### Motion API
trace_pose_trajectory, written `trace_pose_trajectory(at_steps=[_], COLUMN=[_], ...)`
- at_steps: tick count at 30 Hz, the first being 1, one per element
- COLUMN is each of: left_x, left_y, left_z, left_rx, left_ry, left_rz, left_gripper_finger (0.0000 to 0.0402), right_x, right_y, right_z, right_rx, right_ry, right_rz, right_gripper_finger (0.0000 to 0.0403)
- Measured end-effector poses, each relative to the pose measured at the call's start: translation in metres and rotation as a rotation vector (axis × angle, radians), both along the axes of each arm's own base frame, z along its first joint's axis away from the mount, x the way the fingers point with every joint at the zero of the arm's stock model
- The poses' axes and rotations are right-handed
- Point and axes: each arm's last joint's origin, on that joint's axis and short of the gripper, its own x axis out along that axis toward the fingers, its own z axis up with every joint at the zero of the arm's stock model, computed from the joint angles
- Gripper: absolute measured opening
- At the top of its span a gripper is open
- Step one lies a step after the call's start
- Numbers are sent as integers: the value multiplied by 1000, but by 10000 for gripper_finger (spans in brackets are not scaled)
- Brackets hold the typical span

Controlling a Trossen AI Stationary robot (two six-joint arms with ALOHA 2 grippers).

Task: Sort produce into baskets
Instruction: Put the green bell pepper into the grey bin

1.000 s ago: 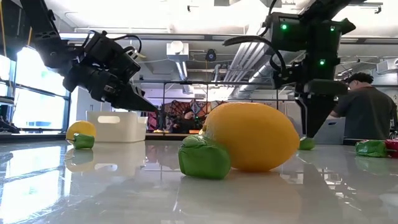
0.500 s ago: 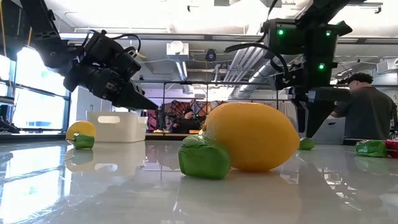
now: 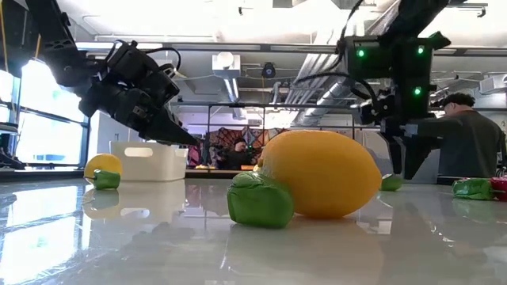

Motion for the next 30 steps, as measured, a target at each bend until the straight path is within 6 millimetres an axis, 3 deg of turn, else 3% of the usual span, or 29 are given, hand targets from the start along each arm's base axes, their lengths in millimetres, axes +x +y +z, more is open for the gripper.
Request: trace_pose_trajectory(at_steps=[7,17,24,30], left_x=[0,0,1,8], left_y=[0,0,-2,-19], left_z=[1,1,1,2], left_rx=[10,11,17,85], left_ry=[-6,-7,-13,-34], left_rz=[-3,-3,-14,-117], left_gripper_finger=[5,5,5,1], right_x=[-3,1,11,37], right_y=[-4,-5,-4,2], right_z=[-13,-13,-11,-1], right_rx=[54,49,48,61], right_ry=[-40,-97,-223,-503], right_rz=[24,-4,-101,-63], right_gripper_finger=[96,8,2,1])
